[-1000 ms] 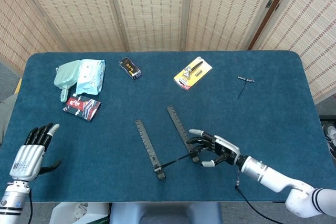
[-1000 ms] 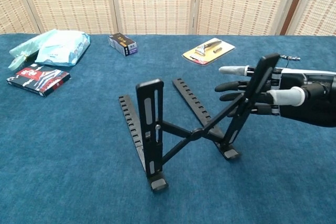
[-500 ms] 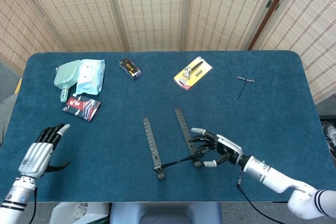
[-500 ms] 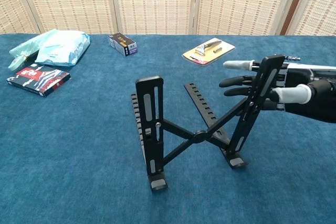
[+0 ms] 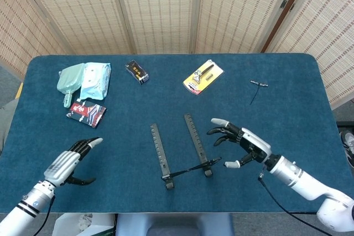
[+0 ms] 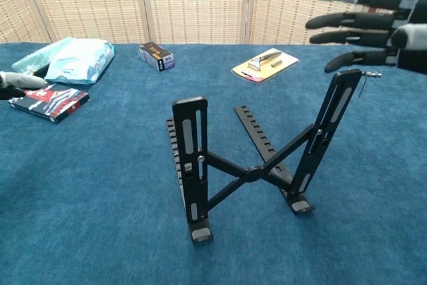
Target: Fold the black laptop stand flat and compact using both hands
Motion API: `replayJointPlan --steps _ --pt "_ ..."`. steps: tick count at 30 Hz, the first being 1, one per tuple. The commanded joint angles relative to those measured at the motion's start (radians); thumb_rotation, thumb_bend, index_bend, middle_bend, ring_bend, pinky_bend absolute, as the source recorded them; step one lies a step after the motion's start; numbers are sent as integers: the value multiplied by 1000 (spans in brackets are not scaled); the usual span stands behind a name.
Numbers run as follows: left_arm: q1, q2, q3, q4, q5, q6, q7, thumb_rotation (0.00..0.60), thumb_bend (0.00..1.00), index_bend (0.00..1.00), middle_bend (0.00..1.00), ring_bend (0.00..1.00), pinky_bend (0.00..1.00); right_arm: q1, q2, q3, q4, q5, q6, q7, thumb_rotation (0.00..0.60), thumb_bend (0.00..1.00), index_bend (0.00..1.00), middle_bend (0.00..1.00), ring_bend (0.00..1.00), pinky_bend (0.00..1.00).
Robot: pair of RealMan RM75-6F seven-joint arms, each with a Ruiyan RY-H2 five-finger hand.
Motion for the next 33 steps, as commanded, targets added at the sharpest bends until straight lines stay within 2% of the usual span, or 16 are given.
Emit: replayJointPlan --steps 1,5,10,19,25,33 --pt "-59 -24 29 32 83 -42 -5 600 174 0 59 63 0 -8 47 21 -36 27 10 -15 600 21 116 257 148 318" --pt "-117 -59 55 48 139 -105 10 600 174 0 59 62 0 -16 73 38 -55 46 13 -9 600 21 116 257 147 318" --pt "-171 -110 62 70 181 -126 32 600 173 0 59 61 0 -27 82 47 -66 49 9 -2 600 21 116 256 147 318" --pt "-194 -251 58 164 231 -91 236 600 174 0 41 28 0 -44 82 51 -65 40 0 15 600 21 116 256 147 318" --pt "-206 -323 56 198 226 -67 266 600 174 0 33 18 0 -58 85 52 -65 35 3 16 600 21 116 256 148 317" --pt "-228 -358 72 198 238 -51 309 600 173 0 32 18 0 -76 89 54 -64 40 2 18 600 21 116 256 147 317"
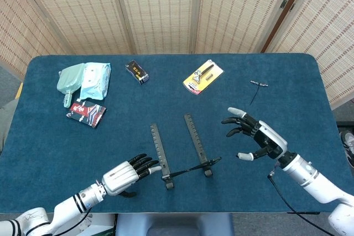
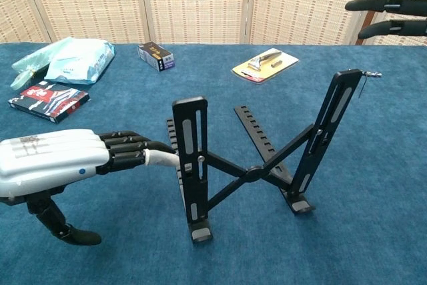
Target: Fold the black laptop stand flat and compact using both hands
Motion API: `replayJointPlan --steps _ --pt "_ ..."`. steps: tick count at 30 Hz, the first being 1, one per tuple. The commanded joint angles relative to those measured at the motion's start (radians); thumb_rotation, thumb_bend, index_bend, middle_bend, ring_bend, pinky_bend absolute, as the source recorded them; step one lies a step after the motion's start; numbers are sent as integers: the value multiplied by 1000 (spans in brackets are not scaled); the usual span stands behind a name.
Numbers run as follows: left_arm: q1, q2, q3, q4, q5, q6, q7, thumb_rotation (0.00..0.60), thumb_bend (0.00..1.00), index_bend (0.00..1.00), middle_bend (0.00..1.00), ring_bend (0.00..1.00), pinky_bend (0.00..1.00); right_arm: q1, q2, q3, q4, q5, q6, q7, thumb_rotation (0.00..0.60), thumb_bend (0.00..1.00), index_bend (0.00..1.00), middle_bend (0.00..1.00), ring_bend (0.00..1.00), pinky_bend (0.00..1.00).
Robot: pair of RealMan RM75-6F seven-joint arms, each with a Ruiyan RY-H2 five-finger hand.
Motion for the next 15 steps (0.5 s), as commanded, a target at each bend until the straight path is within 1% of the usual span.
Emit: replayJointPlan --steps 1,15 --pt "-7 -11 12 -2 5 5 15 600 173 0 32 18 0 -6 2 1 0 2 0 2 600 21 116 256 147 317" --pt "-33 -37 51 -16 16 18 40 600 173 0 31 18 0 -29 -9 4 7 4 -12 -10 600 21 116 256 148 318"
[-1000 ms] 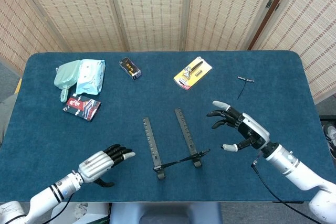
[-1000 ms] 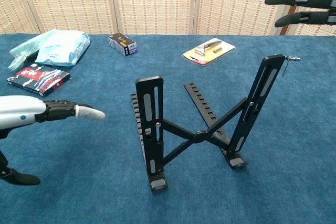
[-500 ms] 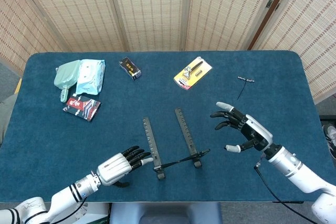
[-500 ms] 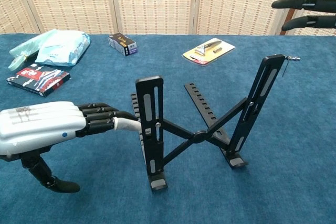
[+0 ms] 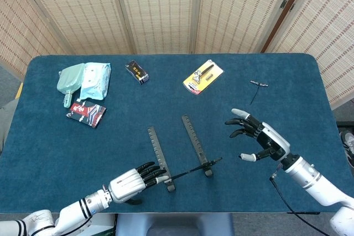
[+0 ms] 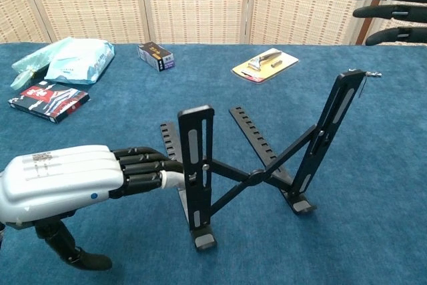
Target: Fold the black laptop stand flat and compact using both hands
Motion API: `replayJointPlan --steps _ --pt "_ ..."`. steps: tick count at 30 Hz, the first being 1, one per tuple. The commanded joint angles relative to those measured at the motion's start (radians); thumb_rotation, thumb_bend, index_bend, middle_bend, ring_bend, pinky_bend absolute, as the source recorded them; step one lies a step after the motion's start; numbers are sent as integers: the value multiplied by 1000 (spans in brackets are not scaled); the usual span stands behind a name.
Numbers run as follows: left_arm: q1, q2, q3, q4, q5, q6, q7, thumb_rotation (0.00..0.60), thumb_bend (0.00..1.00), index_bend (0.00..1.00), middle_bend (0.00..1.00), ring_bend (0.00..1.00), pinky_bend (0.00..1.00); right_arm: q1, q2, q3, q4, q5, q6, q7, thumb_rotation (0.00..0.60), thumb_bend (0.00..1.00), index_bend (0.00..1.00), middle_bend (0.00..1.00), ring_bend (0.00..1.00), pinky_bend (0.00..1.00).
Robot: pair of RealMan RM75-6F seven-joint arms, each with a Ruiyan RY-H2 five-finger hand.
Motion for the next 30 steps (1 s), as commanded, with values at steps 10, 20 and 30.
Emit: replayJointPlan --steps 10,20,30 --pt "21 37 -27 1 -102 32 17 600 174 0 31 18 0 29 1 9 -31 10 -106 -191 600 22 114 243 147 331" --pt "89 146 -65 -52 -223 113 33 600 174 0 31 17 0 113 -9 47 -104 87 -314 -447 600 19 65 192 137 279" --pt "131 206 -74 -89 -259 157 48 600 173 0 31 17 0 177 -90 134 -101 225 -438 -616 600 20 65 189 135 278"
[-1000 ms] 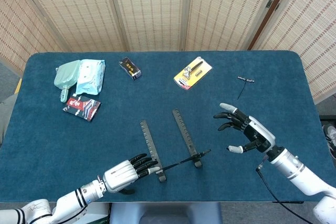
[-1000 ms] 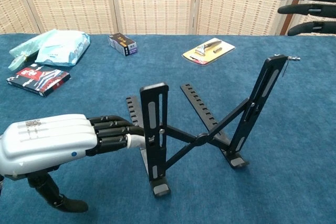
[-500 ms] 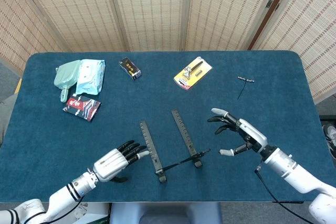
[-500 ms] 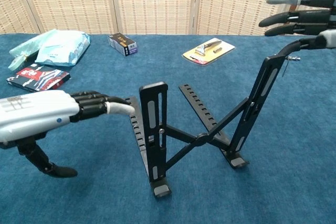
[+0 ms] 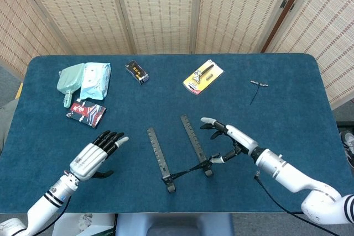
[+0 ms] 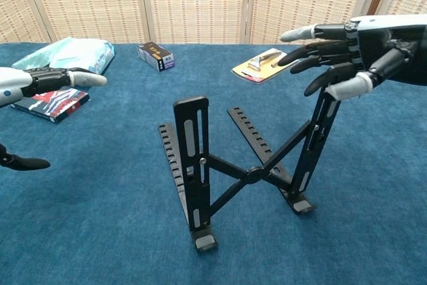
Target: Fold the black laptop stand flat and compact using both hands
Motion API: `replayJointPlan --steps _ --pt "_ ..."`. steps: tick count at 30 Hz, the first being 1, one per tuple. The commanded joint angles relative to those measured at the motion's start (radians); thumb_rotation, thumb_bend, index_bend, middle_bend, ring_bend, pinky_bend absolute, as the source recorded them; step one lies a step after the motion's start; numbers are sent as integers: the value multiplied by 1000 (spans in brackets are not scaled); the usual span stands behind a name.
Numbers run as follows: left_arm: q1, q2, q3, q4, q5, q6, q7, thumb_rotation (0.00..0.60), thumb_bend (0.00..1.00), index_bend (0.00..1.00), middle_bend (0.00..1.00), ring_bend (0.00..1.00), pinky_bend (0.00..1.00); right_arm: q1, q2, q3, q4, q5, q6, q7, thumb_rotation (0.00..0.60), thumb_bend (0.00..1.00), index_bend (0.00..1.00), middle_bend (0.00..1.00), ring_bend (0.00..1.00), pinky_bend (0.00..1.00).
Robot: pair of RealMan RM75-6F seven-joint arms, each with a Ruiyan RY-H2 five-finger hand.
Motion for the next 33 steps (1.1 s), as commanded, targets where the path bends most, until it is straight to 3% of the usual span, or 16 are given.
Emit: replayJointPlan --steps 1,11,14,17,22,28,33 --pt "6 10 -1 -7 -3 5 2 600 173 0 31 17 0 28 -39 45 11 68 -47 -70 600 20 64 189 135 278" --pt "22 38 -12 -16 -13 19 12 600 174 0 30 18 0 64 -135 164 60 331 -106 -264 600 21 21 155 107 217" --pt "19 49 -19 -17 -15 12 20 600 174 0 30 18 0 64 -166 196 72 424 -86 -346 600 23 0 106 72 180" --pt "10 56 -26 -10 -15 1 25 600 173 0 30 17 0 43 -194 218 81 445 2 -434 600 25 0 59 37 145" --pt "-20 51 -47 28 -33 -46 18 600 174 0 29 18 0 -3 -211 186 98 305 160 -605 600 27 0 50 26 122" --pt "-72 -8 -80 102 -66 -120 4 600 174 0 24 18 0 -24 -157 86 132 60 224 -784 600 23 0 50 26 122" --pt "-117 -74 -105 161 -90 -174 7 600 173 0 13 12 0 -43 -137 30 149 -36 238 -908 600 0 0 47 4 122"
